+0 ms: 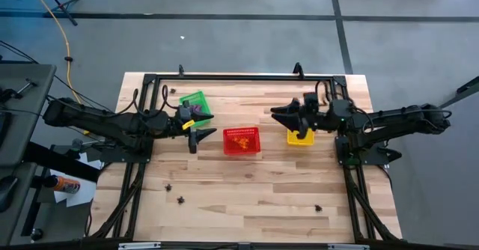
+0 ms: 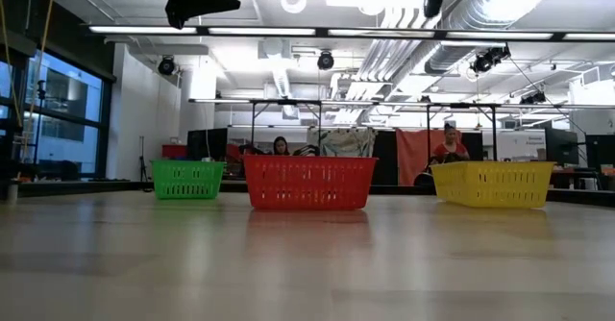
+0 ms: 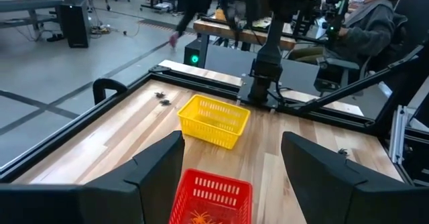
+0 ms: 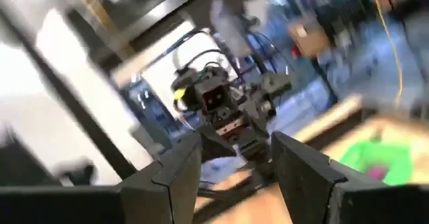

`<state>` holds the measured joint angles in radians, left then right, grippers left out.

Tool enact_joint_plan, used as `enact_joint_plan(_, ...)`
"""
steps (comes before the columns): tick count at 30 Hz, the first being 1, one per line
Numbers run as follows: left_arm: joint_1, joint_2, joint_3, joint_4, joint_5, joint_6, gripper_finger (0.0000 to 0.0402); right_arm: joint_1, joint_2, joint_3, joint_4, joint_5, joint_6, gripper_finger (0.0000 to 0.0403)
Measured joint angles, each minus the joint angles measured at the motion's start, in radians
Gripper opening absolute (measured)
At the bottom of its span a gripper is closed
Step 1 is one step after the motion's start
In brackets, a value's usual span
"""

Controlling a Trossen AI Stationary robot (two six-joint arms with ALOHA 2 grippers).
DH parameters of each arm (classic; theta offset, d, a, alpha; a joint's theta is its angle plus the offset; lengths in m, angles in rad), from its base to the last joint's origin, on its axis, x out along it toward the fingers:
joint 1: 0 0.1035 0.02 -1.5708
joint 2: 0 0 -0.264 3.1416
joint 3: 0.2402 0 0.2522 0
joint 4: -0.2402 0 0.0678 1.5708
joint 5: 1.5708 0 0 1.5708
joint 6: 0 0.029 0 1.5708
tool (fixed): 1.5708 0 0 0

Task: Sort Halloween decoration
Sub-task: Put the black spider toy into the yellow bin

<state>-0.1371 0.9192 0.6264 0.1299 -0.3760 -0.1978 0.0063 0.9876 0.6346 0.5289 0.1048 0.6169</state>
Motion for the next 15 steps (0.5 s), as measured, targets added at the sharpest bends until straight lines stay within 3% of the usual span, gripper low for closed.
enact_joint_plan(2,0.000,0.000,0.000,0.000,0.000,0.000,0.0239,0.001,0.008,0.000,-0.072,-0.045,0.163,0.0176)
enact_joint_plan(4,0.000,0.000,0.001,-0.003,0.000,0.000,0.0239,0.026,0.025,0.012,-0.177,-0.165,0.293,0.0176)
enact_joint_plan(9,0.000,0.001,0.001,-0.012,0.000,0.000,0.0239,0.178,0.115,0.130,-0.678,-0.412,0.579,0.0176)
enact_joint_plan(12,0.000,0.001,0.001,-0.023,0.000,0.000,0.0239,0.314,0.198,0.187,-0.906,-0.493,0.670,0.0176)
enact_joint_plan(15,0.000,0.001,0.001,-0.044,0.000,0.000,0.0239,0.447,0.282,0.195,-0.974,-0.511,0.818,0.0176)
